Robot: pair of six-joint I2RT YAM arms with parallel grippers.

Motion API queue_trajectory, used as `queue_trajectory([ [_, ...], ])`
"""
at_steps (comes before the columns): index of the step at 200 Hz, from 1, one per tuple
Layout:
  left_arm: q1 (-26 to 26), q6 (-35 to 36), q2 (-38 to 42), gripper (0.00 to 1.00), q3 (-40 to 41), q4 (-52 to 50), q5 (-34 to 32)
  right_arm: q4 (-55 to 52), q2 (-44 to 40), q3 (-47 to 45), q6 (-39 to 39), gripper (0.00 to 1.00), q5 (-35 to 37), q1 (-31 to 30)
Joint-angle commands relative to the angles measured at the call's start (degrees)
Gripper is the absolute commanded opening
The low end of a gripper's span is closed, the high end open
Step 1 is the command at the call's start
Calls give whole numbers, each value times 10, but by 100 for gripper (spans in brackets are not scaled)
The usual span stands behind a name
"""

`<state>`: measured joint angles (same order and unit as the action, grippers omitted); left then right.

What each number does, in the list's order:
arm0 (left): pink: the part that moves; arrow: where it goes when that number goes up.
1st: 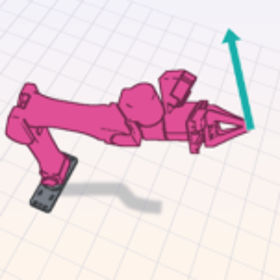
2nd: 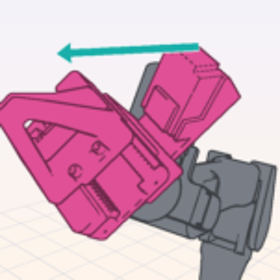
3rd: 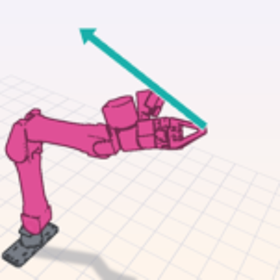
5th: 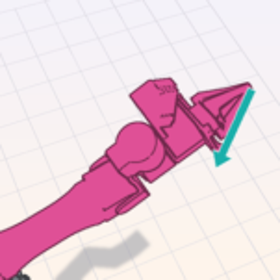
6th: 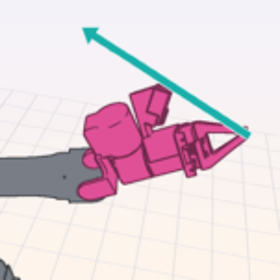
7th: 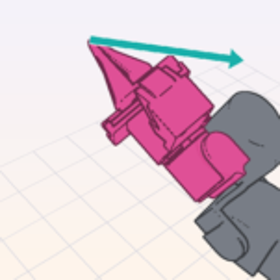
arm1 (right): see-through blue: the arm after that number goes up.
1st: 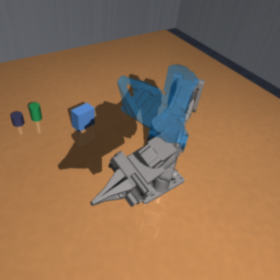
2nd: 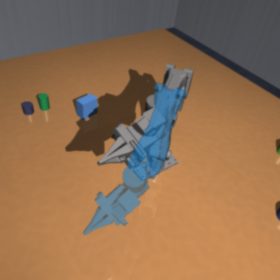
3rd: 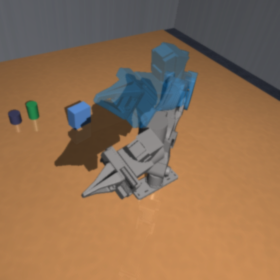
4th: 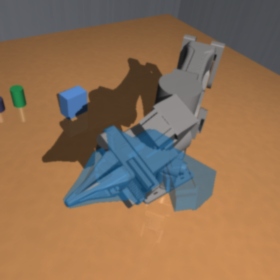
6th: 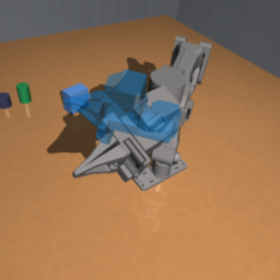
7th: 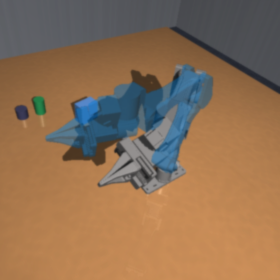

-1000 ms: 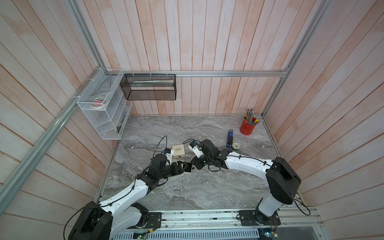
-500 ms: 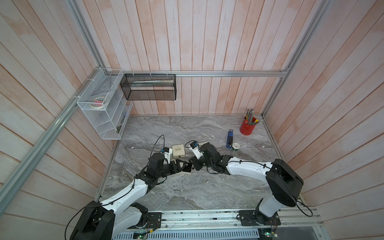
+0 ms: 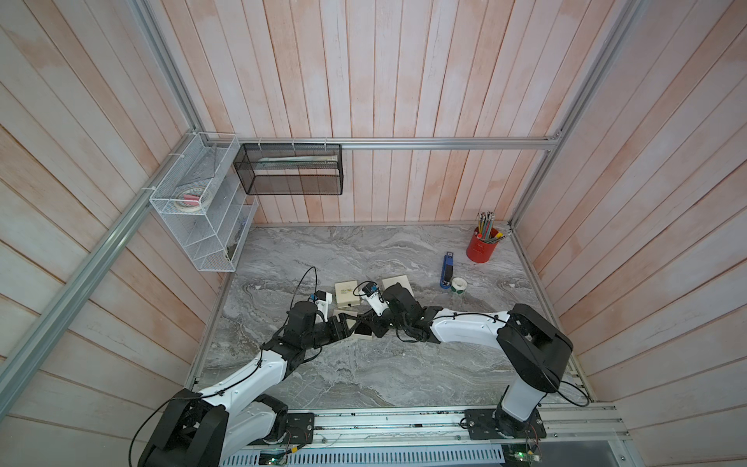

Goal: Place the earrings into the drawer-style jewelry box
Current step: Insert the earring into the inner lining.

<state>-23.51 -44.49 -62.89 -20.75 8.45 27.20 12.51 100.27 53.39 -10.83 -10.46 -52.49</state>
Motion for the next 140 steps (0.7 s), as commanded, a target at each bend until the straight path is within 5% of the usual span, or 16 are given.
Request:
queue_trajectory([
  [1,7,-2,-3,77,8,19,12,13,15,-4,4,0,-8,-5],
  [140,30,5,-32,77,-1,45,30,15,51,13,4,0,-23,-6],
])
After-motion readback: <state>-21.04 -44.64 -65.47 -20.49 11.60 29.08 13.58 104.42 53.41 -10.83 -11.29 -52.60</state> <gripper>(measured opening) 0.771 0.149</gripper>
